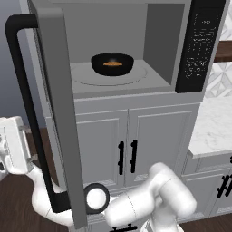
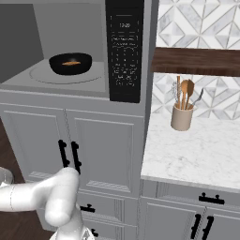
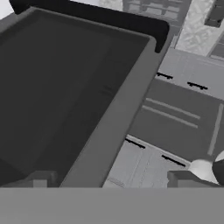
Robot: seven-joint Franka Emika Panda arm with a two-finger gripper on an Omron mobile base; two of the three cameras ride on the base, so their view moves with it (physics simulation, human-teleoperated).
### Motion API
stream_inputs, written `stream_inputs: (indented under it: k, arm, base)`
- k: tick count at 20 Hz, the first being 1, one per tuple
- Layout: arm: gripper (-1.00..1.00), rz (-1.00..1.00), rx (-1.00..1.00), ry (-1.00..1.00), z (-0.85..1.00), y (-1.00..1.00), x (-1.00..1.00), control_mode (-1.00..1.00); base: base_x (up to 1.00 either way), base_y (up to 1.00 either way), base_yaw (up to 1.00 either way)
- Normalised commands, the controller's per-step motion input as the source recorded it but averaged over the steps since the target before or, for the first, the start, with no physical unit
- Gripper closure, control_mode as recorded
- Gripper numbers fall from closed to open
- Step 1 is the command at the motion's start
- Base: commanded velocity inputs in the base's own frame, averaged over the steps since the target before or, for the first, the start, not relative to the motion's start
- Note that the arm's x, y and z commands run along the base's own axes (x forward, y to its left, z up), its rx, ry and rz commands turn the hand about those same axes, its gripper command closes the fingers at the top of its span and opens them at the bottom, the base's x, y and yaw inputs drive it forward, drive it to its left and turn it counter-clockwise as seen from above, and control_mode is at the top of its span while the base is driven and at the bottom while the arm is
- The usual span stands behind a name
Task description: Open the microwave, place the bowl with waffle inside the microwave, then close the microwave door and turn it on.
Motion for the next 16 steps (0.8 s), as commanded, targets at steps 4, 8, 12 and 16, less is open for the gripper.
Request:
stream_inputs:
  k: [4,8,12,16]
  arm:
    - [-1.0,0.13,0.2,-0.01,0.13,-0.61,0.18,-1.0]
    - [-1.0,0.15,0.17,-0.09,0.09,-0.72,0.03,-1.0]
    - [-1.0,0.21,0.16,-0.11,0.0,-0.87,0.0,-1.0]
    - [-1.0,0.26,0.16,-0.15,0.0,-0.86,-0.03,-1.0]
  base:
    - [0.0,0.0,0.0]
    - [0.0,0.0,0.0]
    - [0.0,0.0,0.0]
    - [0.0,0.0,0.0]
